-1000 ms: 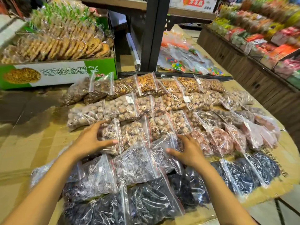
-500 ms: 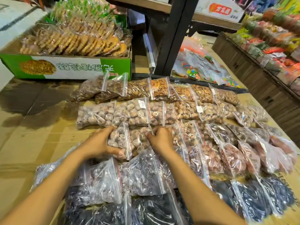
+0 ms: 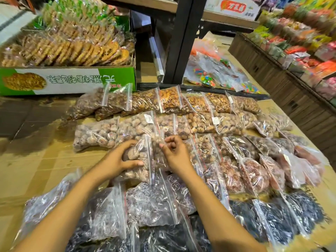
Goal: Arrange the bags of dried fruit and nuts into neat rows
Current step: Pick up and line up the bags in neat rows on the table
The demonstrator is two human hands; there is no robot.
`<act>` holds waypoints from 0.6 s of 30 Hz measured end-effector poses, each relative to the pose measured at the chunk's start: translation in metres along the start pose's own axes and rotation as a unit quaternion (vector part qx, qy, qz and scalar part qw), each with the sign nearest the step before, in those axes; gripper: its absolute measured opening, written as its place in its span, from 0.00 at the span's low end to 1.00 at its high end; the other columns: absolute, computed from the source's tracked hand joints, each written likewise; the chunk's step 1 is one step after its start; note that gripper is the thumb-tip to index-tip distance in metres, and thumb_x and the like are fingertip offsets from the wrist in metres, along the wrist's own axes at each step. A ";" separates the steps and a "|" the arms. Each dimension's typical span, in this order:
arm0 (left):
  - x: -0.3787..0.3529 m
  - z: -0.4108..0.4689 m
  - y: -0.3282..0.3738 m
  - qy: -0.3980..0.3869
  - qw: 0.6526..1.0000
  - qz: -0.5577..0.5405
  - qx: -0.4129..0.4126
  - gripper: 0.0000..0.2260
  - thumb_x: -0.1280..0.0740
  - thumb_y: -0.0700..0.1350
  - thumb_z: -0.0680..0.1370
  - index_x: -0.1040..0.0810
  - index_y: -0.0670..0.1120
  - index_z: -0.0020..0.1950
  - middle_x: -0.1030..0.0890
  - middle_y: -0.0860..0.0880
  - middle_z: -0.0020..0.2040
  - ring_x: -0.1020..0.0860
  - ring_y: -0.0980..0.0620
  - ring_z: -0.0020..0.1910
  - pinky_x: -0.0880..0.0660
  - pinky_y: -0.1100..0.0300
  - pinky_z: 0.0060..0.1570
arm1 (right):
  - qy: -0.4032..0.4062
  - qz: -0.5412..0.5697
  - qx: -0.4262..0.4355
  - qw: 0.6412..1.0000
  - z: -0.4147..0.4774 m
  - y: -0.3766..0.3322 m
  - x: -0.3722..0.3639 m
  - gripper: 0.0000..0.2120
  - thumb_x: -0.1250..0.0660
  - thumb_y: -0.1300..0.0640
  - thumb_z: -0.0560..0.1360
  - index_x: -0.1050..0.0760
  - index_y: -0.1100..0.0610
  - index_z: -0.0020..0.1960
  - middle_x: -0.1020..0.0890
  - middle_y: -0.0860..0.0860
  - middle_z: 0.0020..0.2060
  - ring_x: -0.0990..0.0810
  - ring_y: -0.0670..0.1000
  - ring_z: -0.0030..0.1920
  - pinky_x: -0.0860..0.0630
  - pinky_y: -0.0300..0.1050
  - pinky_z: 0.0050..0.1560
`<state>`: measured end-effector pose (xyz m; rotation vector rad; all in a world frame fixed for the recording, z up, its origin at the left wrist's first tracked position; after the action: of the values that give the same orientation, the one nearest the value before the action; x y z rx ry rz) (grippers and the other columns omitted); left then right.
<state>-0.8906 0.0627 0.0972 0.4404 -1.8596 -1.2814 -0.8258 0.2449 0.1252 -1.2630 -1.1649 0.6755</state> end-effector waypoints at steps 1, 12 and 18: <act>-0.002 0.001 -0.007 -0.003 1.000 0.006 0.018 0.26 0.26 0.57 0.64 0.33 0.68 0.59 0.31 0.60 0.67 0.30 0.59 0.64 0.33 0.63 0.59 | -0.003 -0.015 -0.004 1.000 0.000 0.003 -0.001 0.07 0.34 0.58 0.76 0.31 0.50 0.46 0.25 0.46 0.37 0.27 0.43 0.33 0.30 0.37 0.34; 0.004 -0.006 -0.020 -0.003 0.994 0.094 0.061 0.39 0.32 0.62 0.68 0.39 0.51 0.76 0.37 0.49 0.76 0.37 0.49 0.73 0.38 0.52 0.71 | -0.006 -0.093 -0.095 0.991 0.000 0.009 0.005 0.20 0.32 0.50 0.74 0.34 0.54 0.61 0.21 0.53 0.50 0.23 0.50 0.37 0.21 0.44 0.37; 0.051 0.002 -0.008 0.119 0.989 0.088 0.017 0.38 0.34 0.65 0.64 0.32 0.49 0.71 0.25 0.47 0.65 0.26 0.50 0.60 0.28 0.51 0.61 | 0.013 -0.043 -0.077 0.996 0.025 -0.019 0.021 0.22 0.28 0.54 0.70 0.34 0.58 0.58 0.22 0.49 0.29 0.25 0.45 0.27 0.26 0.39 0.29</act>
<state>-0.9244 0.0259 0.1111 0.4174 -1.6813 -1.0325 -0.8462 0.2685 0.1468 -1.3393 -1.2621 0.5125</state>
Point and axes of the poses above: each hand's wrist, its own z-axis towards the middle knuckle, its own x-axis out of the back of the hand, y = z × x, the point moved 6 cm from there along z, towards the middle knuckle
